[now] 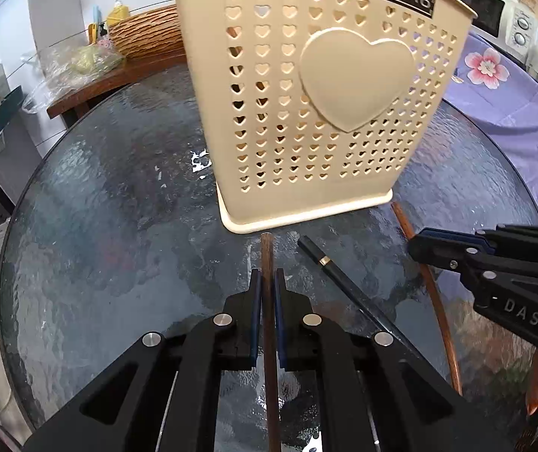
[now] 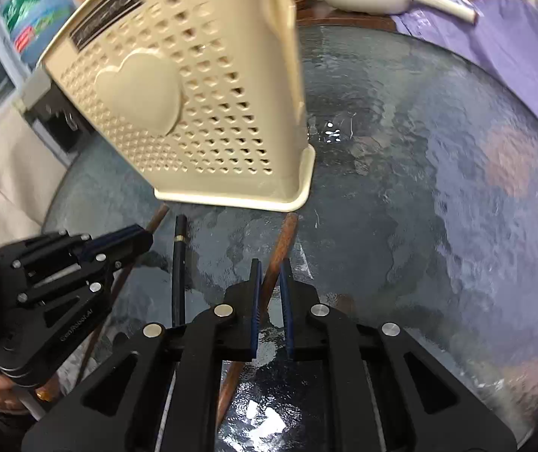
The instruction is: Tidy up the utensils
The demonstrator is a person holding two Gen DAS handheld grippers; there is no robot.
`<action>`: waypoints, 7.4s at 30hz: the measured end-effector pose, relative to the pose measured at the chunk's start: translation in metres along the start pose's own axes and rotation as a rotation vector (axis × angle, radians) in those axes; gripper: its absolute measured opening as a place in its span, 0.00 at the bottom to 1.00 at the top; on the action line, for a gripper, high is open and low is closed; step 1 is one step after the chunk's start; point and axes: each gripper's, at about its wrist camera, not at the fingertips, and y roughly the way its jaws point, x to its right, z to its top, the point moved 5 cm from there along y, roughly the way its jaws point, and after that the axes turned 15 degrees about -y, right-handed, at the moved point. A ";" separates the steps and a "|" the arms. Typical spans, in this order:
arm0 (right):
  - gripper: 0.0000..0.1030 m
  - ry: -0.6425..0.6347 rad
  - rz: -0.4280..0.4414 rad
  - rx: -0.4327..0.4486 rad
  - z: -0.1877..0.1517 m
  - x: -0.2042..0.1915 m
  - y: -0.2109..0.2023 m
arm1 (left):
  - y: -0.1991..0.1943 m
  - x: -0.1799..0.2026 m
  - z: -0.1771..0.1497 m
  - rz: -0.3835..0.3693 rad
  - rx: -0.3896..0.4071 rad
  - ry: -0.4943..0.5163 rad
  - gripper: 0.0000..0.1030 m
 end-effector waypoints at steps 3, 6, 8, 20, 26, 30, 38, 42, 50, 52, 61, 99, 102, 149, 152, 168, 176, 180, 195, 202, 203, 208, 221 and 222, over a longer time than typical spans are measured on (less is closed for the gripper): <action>0.09 0.051 0.024 0.031 -0.002 0.008 -0.003 | -0.001 -0.003 0.002 -0.005 0.008 -0.024 0.06; 0.09 0.085 0.032 0.053 -0.001 0.015 -0.007 | -0.004 -0.006 0.005 -0.009 0.022 -0.039 0.06; 0.09 0.094 0.032 0.074 0.001 0.018 -0.011 | -0.008 -0.007 0.006 -0.014 0.032 -0.051 0.06; 0.08 0.101 0.002 0.254 0.012 0.027 -0.053 | -0.030 -0.010 0.016 -0.040 0.101 -0.107 0.06; 0.08 0.096 0.007 0.316 0.018 0.027 -0.073 | -0.046 -0.011 0.021 -0.062 0.142 -0.123 0.06; 0.07 0.085 0.007 0.358 0.020 0.027 -0.087 | -0.059 -0.007 0.021 -0.076 0.173 -0.127 0.06; 0.07 0.039 0.011 0.438 0.022 0.014 -0.125 | -0.087 -0.007 0.026 -0.104 0.234 -0.143 0.06; 0.07 0.017 0.021 0.468 0.021 0.006 -0.140 | -0.102 -0.005 0.025 -0.118 0.261 -0.145 0.06; 0.07 -0.030 0.029 0.534 0.024 -0.008 -0.172 | -0.130 -0.005 0.026 -0.150 0.321 -0.158 0.06; 0.07 -0.035 0.030 0.551 0.025 -0.010 -0.178 | -0.137 -0.004 0.028 -0.155 0.337 -0.159 0.06; 0.07 -0.063 0.037 0.590 0.031 -0.020 -0.198 | -0.159 0.000 0.034 -0.169 0.393 -0.162 0.06; 0.51 -0.015 -0.012 0.332 0.035 0.008 -0.134 | -0.190 -0.008 0.050 -0.188 0.477 -0.190 0.06; 0.52 -0.027 -0.099 0.219 0.022 0.014 -0.103 | -0.190 -0.010 0.049 -0.188 0.477 -0.193 0.06; 0.07 -0.024 0.009 0.384 0.031 0.003 -0.135 | -0.201 0.005 0.043 -0.208 0.494 -0.155 0.06; 0.07 -0.065 0.017 0.454 0.039 -0.008 -0.165 | -0.206 0.006 0.043 -0.214 0.503 -0.153 0.06; 0.07 -0.184 -0.008 0.602 0.086 -0.048 -0.246 | -0.244 0.022 0.063 -0.227 0.582 -0.113 0.06; 0.06 -0.197 -0.010 0.606 0.130 -0.050 -0.268 | -0.269 0.035 0.106 -0.223 0.633 -0.092 0.06; 0.06 -0.199 -0.026 0.641 0.162 -0.050 -0.285 | -0.287 0.040 0.136 -0.219 0.676 -0.102 0.06; 0.06 -0.202 -0.145 0.655 0.203 -0.033 -0.227 | -0.229 0.044 0.186 -0.123 0.695 -0.164 0.06; 0.05 -0.201 -0.140 0.589 0.185 -0.029 -0.187 | -0.184 0.041 0.165 -0.102 0.615 -0.147 0.06; 0.05 -0.199 -0.139 0.583 0.183 -0.028 -0.183 | -0.178 0.040 0.162 -0.101 0.602 -0.143 0.06; 0.05 -0.180 -0.133 0.560 0.176 -0.022 -0.168 | -0.157 0.033 0.153 -0.096 0.552 -0.147 0.06; 0.60 -0.159 -0.139 0.555 0.120 -0.010 -0.168 | -0.165 0.009 0.112 -0.102 0.569 -0.159 0.59; 0.60 -0.153 -0.127 0.540 0.112 -0.009 -0.166 | -0.165 0.006 0.106 -0.095 0.561 -0.159 0.62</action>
